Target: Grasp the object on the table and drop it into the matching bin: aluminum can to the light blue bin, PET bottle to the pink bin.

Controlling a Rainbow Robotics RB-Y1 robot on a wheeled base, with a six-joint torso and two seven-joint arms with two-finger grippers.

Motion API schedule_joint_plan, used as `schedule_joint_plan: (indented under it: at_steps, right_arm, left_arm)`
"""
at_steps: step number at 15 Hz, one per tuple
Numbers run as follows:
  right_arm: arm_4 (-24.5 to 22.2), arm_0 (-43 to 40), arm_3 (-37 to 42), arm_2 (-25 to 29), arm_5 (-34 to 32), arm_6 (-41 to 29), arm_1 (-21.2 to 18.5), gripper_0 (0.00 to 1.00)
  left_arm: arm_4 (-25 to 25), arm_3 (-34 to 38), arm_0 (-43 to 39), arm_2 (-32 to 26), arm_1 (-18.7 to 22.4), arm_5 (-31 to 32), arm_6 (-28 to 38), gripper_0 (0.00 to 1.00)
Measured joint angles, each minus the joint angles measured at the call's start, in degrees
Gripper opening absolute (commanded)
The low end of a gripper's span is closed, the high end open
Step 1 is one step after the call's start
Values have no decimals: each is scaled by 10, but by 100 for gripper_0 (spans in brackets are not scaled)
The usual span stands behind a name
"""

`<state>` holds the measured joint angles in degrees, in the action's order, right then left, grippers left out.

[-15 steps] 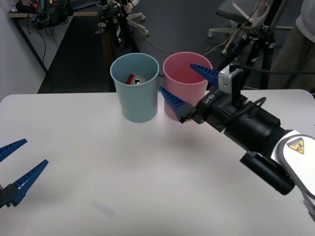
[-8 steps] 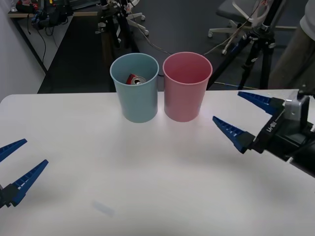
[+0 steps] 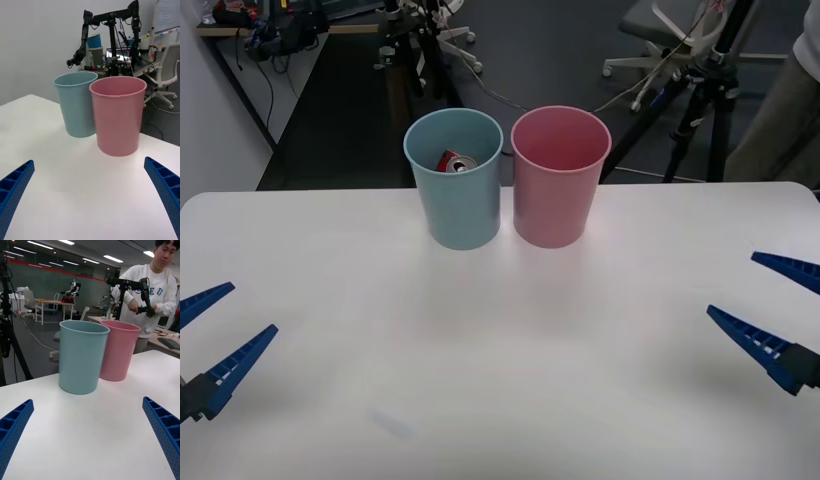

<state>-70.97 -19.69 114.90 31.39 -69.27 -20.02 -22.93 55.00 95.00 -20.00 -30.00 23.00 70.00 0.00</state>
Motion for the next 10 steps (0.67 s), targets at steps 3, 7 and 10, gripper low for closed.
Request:
schedule_joint_plan:
  at_steps: [3,7,10]
  right_arm:
    - [24,-3,-50,35,-57,18,0,100]
    - [32,-3,-95,75,-86,77,-4,100]
    - [37,-1,-102,75,-87,82,-9,100]
  left_arm:
    - [0,0,0,0,0,0,0,100]
    - [0,0,0,0,0,0,0,100]
    - [0,0,0,0,0,0,0,100]
